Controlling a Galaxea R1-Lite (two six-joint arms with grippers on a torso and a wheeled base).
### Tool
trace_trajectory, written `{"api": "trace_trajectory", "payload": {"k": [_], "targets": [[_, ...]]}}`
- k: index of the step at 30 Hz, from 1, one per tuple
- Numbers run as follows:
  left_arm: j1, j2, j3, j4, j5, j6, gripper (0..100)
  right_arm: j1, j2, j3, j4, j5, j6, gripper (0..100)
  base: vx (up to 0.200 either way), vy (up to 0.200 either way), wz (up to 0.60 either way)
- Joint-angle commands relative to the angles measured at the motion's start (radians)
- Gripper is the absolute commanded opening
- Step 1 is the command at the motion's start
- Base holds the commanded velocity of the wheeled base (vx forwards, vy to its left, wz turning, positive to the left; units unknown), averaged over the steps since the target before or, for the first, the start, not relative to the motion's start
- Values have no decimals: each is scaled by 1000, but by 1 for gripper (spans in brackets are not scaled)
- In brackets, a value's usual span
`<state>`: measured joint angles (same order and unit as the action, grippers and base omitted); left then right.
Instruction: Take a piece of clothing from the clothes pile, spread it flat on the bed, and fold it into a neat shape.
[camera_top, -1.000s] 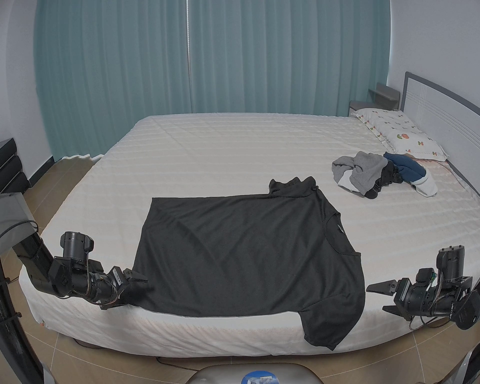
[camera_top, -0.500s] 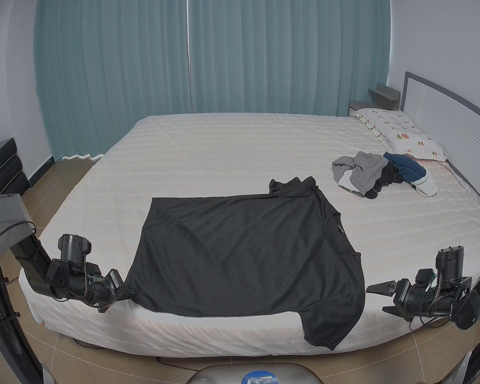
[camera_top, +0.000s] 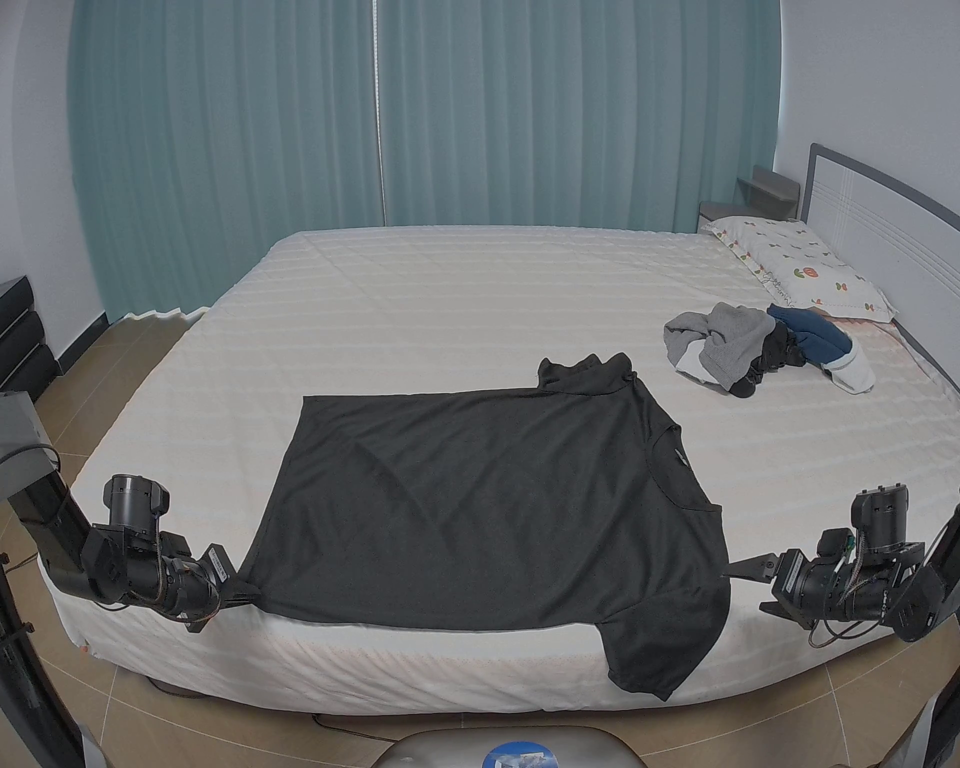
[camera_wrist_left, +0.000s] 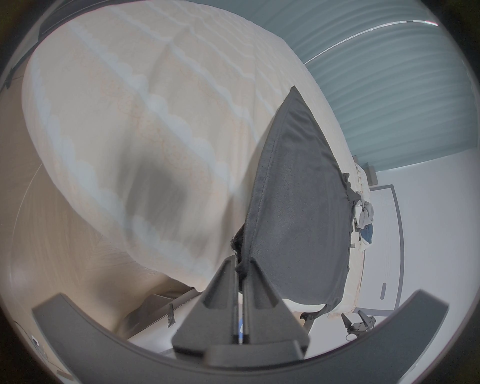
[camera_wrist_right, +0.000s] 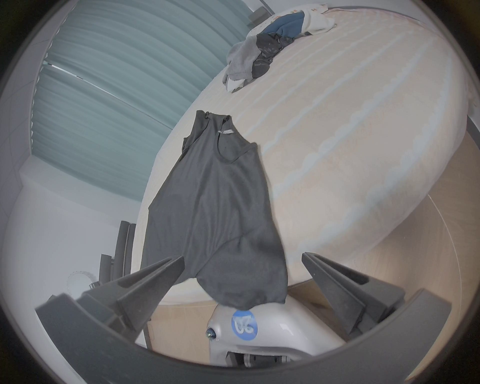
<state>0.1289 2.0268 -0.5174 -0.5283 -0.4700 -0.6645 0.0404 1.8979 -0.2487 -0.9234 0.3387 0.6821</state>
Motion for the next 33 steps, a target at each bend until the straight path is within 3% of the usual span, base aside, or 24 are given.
{"api": "trace_trajectory", "payload": {"k": [1,8,19,20,33], "targets": [[3,-3,5,-2,-2,2,0,10,82,-55,0,-7,-13,100,0,0,0],[1,-3,7,-2,-2,2,0,21,161,-130,1,-70,-59,100,0,0,0],[1,-3,10,-1,-2,26,0,32,240,-221,0,-81,-67,100,0,0,0],[1,-3,10,-1,-2,26,0,33,240,-231,0,-81,-69,0,0,0,0],[1,-3,10,-1,-2,25,0,32,277,-380,14,-104,-55,0,0,0,0]]}}
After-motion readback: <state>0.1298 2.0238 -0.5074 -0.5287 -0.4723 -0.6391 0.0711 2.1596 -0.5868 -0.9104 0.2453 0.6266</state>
